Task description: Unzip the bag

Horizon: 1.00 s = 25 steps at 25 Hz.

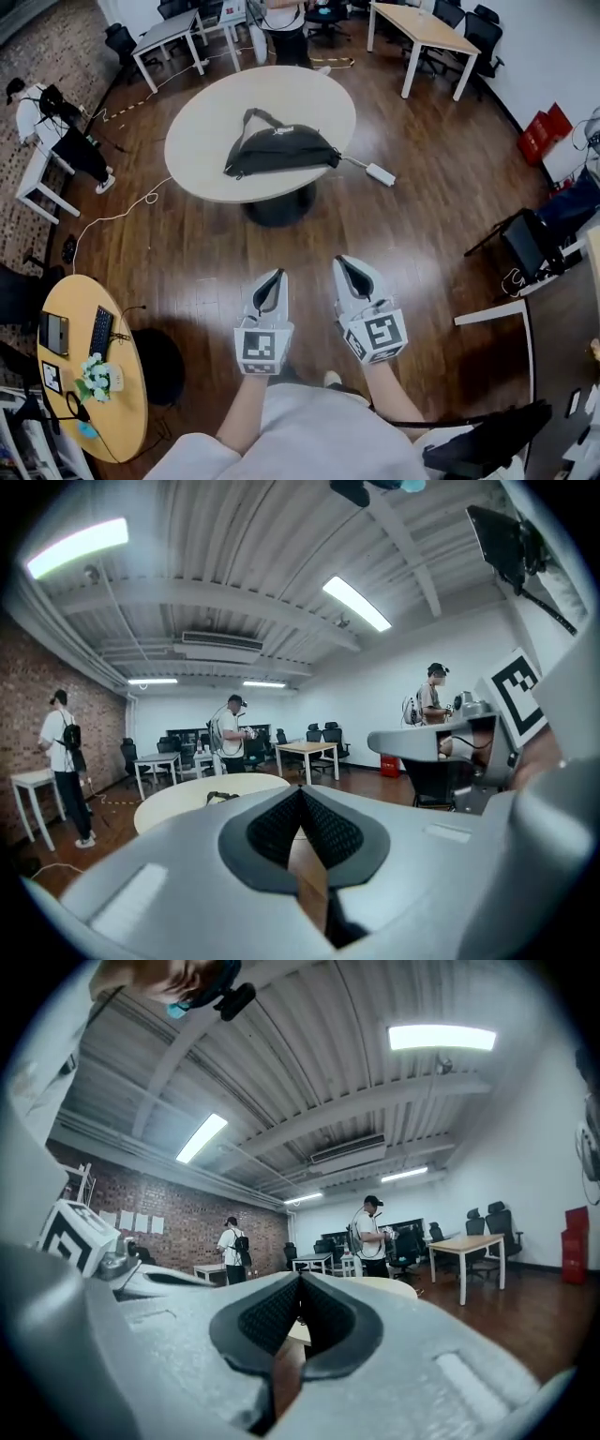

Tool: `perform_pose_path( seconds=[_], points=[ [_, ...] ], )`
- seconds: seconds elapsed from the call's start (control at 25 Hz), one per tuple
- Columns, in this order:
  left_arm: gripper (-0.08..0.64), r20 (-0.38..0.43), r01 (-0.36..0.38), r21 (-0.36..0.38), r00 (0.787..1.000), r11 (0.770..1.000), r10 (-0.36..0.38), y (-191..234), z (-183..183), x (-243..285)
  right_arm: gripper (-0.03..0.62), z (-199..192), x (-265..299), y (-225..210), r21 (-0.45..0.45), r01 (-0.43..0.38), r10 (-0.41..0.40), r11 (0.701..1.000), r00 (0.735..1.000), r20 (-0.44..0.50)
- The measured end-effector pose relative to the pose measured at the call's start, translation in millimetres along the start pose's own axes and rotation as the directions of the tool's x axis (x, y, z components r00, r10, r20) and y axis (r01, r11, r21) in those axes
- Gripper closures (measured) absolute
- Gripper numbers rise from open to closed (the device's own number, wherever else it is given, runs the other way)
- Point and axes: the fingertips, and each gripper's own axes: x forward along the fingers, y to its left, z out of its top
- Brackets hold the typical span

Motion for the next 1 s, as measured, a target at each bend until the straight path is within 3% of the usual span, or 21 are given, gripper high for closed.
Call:
perform_pose_path(
  seconds=[0.12,0.24,0.36,0.48,0.72,1.0],
  points=[
    [0.543,0.067,-0.010,-0.005,0.998,1.000,0.011,7,24,-13,0.601,-5,-25,7,-0.035,0.030,-0.030,0.999,1.000,-0.009],
    [0.543,0.091,-0.024,-0.011,0.996,1.000,0.025,31,39,-30,0.601,-11,-21,24,0.008,0.046,-0.046,0.999,0.998,-0.038],
    [0.543,0.122,-0.021,-0.031,0.992,0.999,0.025,8,58,-66,0.601,2,-60,25,-0.020,0.089,-0.091,0.996,0.992,-0.088],
    [0.543,0.162,0.013,-0.021,0.987,1.000,-0.009,-9,70,-92,0.601,15,-78,23,-0.052,0.131,-0.135,0.990,0.988,-0.078],
    [0.543,0.175,-0.007,-0.027,0.984,1.000,0.011,22,66,-120,0.601,38,-61,61,-0.130,0.121,-0.126,0.984,0.991,-0.034],
    [0.543,0.207,0.004,-0.022,0.978,1.000,0.001,22,72,-147,0.601,42,-54,102,-0.161,0.077,-0.083,0.984,0.996,-0.032]
  ],
)
